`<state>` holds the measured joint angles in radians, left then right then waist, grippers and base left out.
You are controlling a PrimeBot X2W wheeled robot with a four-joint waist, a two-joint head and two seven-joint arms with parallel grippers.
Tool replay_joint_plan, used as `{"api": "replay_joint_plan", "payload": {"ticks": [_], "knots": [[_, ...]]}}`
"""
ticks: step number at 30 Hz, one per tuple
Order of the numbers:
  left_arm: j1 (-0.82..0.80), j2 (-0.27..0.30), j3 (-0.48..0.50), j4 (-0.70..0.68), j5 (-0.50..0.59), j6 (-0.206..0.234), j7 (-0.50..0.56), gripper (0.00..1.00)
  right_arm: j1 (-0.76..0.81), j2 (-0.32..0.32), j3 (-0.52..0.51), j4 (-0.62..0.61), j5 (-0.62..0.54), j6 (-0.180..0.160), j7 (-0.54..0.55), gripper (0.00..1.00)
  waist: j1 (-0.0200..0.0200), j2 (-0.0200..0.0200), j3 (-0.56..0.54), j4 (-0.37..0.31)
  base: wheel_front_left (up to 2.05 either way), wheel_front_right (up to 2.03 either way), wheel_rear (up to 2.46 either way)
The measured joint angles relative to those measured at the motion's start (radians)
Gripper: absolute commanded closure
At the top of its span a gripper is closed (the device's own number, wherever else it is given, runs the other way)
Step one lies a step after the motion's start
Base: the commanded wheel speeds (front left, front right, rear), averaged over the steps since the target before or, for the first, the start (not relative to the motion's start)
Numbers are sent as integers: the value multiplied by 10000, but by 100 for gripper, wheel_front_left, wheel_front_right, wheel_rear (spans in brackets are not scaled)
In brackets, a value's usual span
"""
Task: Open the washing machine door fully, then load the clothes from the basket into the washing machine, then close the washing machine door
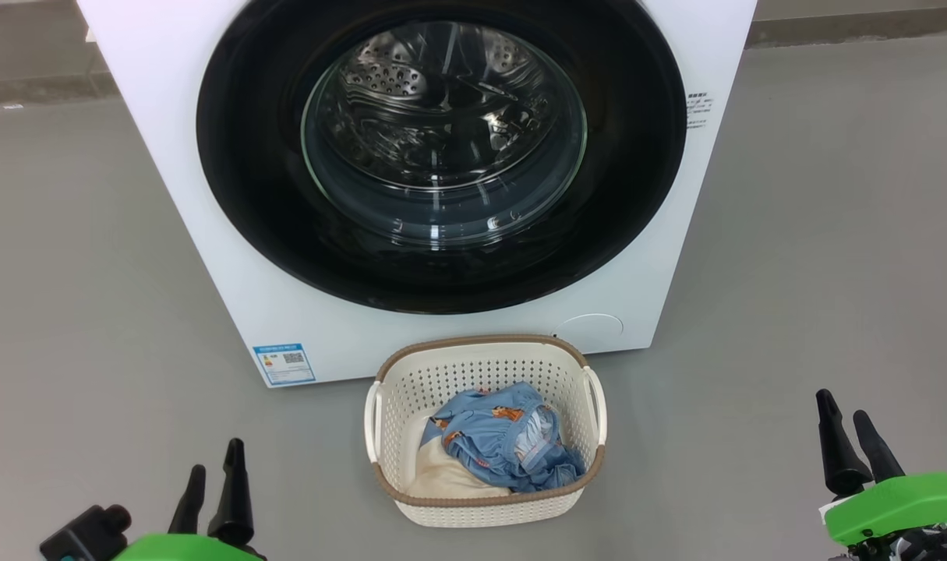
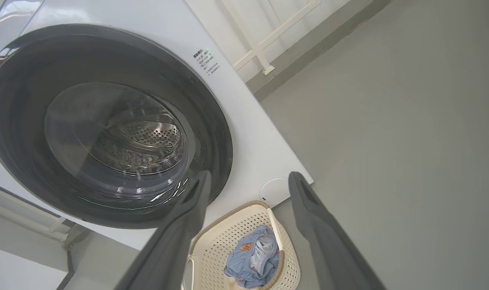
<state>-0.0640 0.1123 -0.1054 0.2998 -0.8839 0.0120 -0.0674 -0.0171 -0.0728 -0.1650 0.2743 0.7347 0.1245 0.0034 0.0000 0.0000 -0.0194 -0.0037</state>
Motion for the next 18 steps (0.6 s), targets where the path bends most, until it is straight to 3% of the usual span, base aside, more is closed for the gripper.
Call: {"api": "replay_joint_plan", "payload": {"ticks": [18], "knots": [[-24, 178, -554, 251, 2071, 334, -489, 0, 0, 54, 268, -196, -2272, 0, -109, 0, 0, 0, -90, -34, 0, 0, 0]]}}
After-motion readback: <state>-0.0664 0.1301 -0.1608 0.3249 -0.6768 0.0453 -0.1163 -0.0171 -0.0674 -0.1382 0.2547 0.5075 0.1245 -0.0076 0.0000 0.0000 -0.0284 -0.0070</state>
